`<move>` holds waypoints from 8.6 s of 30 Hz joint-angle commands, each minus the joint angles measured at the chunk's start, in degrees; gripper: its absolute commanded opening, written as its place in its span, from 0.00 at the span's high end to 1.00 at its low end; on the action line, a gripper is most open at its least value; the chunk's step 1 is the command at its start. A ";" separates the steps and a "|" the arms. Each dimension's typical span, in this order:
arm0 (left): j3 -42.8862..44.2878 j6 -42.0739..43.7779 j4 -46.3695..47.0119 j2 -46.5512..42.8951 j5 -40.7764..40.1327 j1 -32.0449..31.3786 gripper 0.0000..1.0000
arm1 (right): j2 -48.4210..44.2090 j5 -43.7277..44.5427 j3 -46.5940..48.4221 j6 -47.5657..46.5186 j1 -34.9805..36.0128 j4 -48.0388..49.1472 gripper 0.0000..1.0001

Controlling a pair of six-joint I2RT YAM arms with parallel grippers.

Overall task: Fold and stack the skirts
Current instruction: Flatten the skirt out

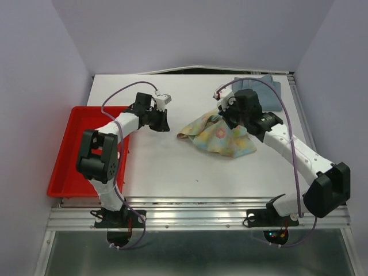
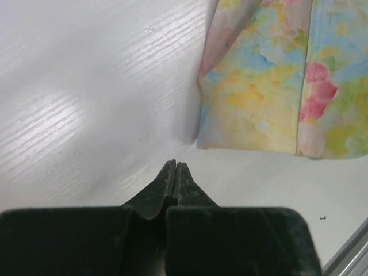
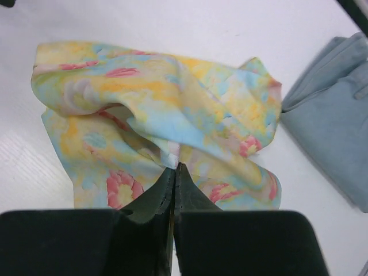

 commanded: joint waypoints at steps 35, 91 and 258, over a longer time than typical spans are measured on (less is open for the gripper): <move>-7.89 49.76 13.22 -2.18 -17.25 -17.61 0.13 | 24.92 -21.17 26.02 -0.44 -18.06 -8.91 0.99; 33.43 3.60 -20.16 10.84 26.19 -4.34 1.00 | 6.90 -32.33 1.32 -12.74 -13.84 1.91 0.35; -6.65 28.84 -29.84 -16.50 5.59 -0.57 0.28 | -0.90 -10.19 -11.85 -3.78 12.69 -7.33 0.51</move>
